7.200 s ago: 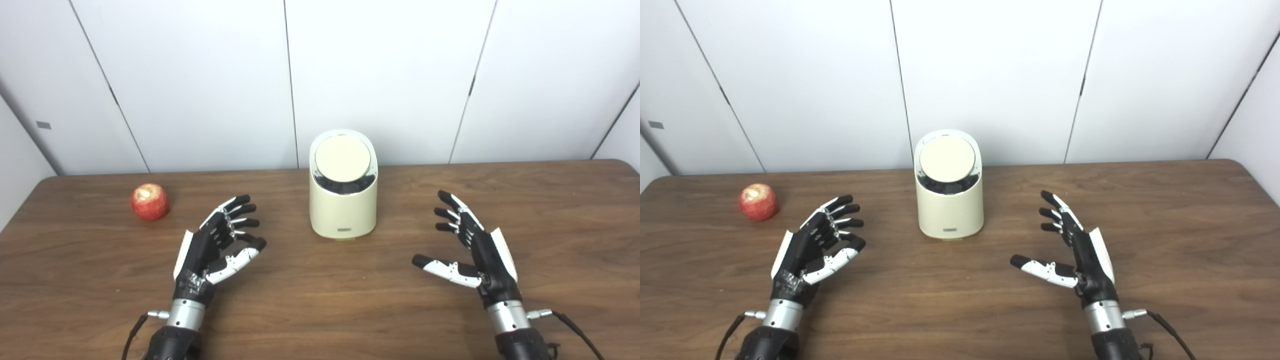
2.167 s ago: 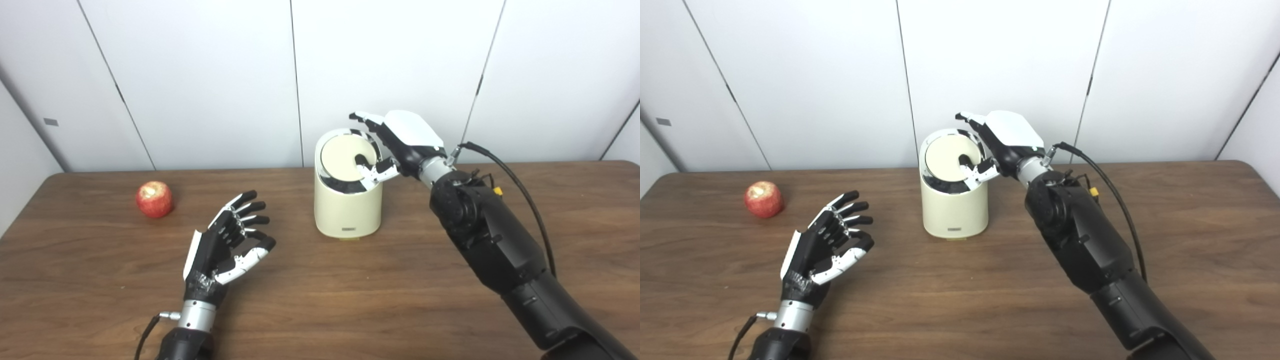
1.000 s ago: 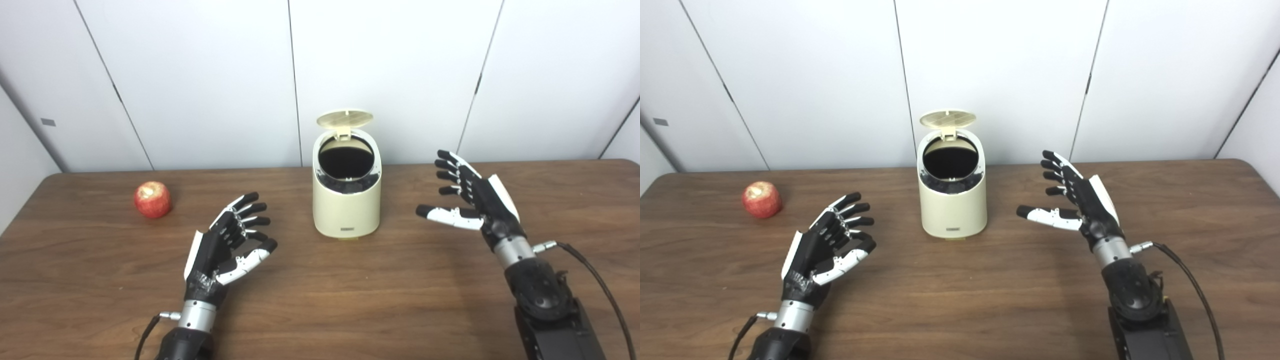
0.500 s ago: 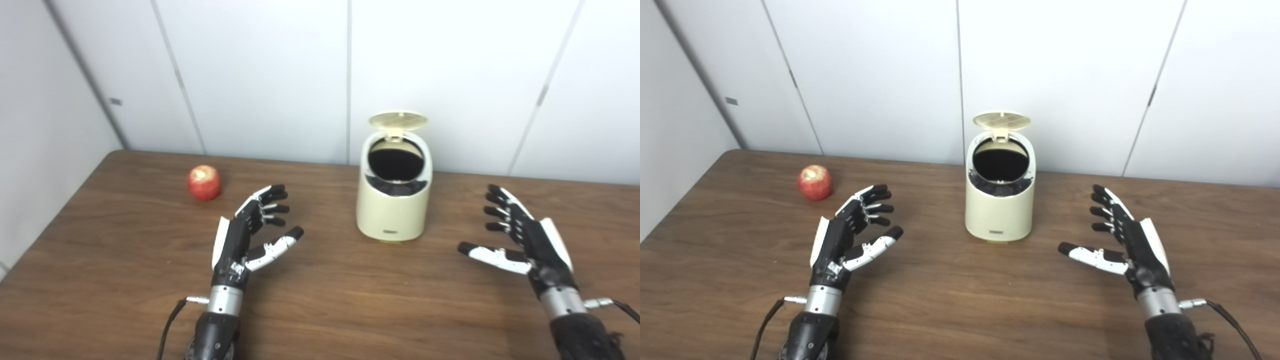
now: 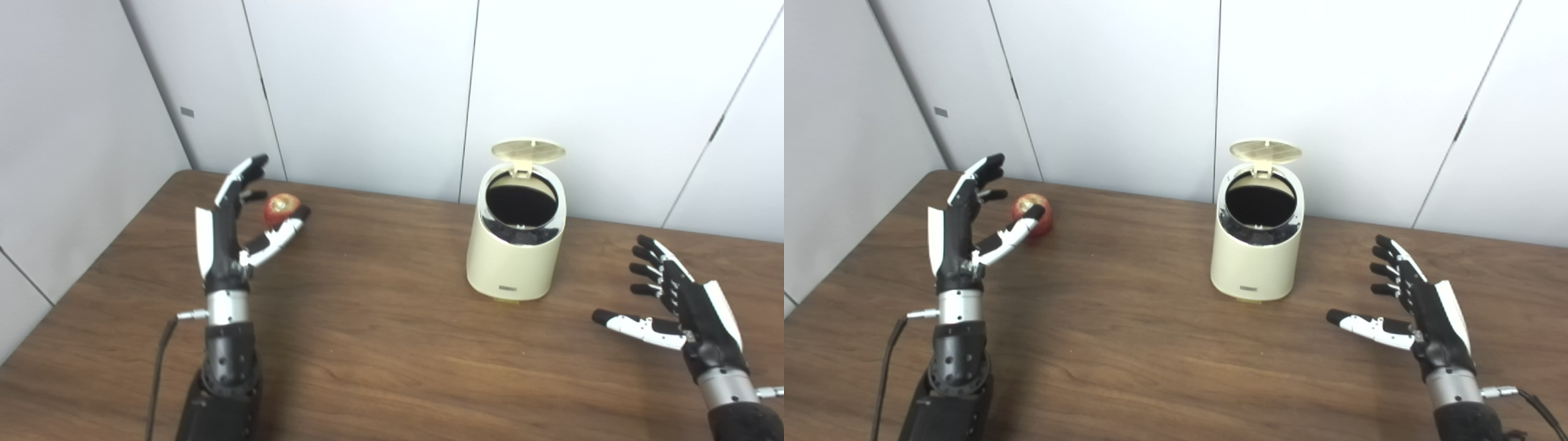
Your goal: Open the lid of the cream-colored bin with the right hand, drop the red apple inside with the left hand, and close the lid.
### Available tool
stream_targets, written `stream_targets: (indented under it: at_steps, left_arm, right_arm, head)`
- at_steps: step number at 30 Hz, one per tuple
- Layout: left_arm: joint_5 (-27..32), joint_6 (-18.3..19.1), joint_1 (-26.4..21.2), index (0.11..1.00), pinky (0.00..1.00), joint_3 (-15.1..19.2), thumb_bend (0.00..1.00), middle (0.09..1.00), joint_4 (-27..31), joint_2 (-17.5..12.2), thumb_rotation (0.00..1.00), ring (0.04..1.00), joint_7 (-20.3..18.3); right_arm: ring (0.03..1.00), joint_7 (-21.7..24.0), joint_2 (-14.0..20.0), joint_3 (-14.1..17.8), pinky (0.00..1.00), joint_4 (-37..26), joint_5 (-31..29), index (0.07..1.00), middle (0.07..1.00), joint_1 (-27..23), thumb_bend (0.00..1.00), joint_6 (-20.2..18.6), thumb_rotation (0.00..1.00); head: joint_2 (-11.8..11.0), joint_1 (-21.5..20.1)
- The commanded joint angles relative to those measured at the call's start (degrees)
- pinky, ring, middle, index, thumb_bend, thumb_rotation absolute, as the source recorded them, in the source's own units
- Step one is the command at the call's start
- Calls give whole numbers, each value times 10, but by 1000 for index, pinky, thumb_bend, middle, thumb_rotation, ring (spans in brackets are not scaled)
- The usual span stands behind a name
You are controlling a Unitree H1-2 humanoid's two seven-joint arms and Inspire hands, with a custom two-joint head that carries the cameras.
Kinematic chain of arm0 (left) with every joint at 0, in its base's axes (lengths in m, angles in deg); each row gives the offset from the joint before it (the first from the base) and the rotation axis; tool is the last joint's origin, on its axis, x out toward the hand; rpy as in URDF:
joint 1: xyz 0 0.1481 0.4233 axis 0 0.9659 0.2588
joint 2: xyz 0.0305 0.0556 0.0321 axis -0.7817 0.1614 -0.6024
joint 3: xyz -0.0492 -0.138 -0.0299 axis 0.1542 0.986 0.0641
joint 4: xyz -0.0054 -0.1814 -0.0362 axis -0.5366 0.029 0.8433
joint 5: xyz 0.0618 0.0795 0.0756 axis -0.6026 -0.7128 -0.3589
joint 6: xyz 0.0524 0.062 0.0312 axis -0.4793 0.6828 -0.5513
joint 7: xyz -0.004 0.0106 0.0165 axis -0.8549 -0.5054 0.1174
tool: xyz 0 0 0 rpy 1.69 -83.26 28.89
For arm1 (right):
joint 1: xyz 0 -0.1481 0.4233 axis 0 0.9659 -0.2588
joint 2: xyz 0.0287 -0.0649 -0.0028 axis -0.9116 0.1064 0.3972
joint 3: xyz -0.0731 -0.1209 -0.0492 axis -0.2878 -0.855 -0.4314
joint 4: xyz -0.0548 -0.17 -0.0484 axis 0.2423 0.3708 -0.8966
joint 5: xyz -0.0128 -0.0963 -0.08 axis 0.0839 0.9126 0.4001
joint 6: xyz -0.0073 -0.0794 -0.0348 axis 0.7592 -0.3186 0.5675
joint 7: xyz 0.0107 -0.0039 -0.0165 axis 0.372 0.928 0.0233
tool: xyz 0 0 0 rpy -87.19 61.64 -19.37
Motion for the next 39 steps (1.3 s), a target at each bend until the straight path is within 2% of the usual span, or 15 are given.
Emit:
stream_targets:
  at_steps: [1,4,9,12,15,18,19,25,30,39]
  left_arm:
    - [-3,-7,-27,827,725,2,735,833,-4,-22,186,819,10]
    - [-9,-10,-42,828,693,1,728,838,-26,-38,198,826,18]
    - [-18,22,-61,869,707,0,730,901,-38,-52,223,884,23]
    - [-18,27,-72,872,788,-2,749,940,-51,-61,188,933,22]
    - [-31,15,-84,887,855,-12,768,945,-78,-77,157,943,28]
    - [-33,25,-94,902,909,-21,804,947,-94,-89,182,957,25]
    - [-33,39,-96,904,920,-24,810,947,-95,-91,179,960,21]
    - [-19,130,-102,927,888,-35,859,972,-88,-100,236,978,-14]
    - [-32,172,-111,918,844,-49,903,942,-114,-113,269,947,-23]
    - [-33,177,-118,910,756,-74,926,898,-170,-128,269,886,-15]
  right_arm:
    - [852,-1,5,2,726,-24,-9,911,893,-13,701,1,111]
    - [846,0,7,-2,714,-32,-3,907,892,-12,700,-7,119]
    - [839,3,9,-7,715,-46,0,904,889,-12,702,-16,96]
    - [835,7,10,-7,717,-52,-3,908,892,-11,697,-25,100]
    - [830,9,11,-7,720,-60,-5,906,892,-13,697,-38,103]
    - [836,11,12,-6,734,-64,-10,913,899,-14,692,-47,91]
    - [837,12,12,-6,737,-65,-11,914,901,-14,690,-50,88]
    - [825,14,15,-8,725,-69,-13,913,897,-14,692,-51,94]
    - [822,17,16,-8,722,-73,-13,913,897,-14,688,-55,73]
    - [830,20,18,-3,741,-88,-22,916,900,-8,686,-68,79]
  head:
    - [-2,1]
    - [-2,1]
    - [-2,1]
    - [-2,1]
    - [-2,1]
    - [-2,1]
    - [-3,-4]
    - [-2,-4]
    - [-1,-6]
    - [4,-9]
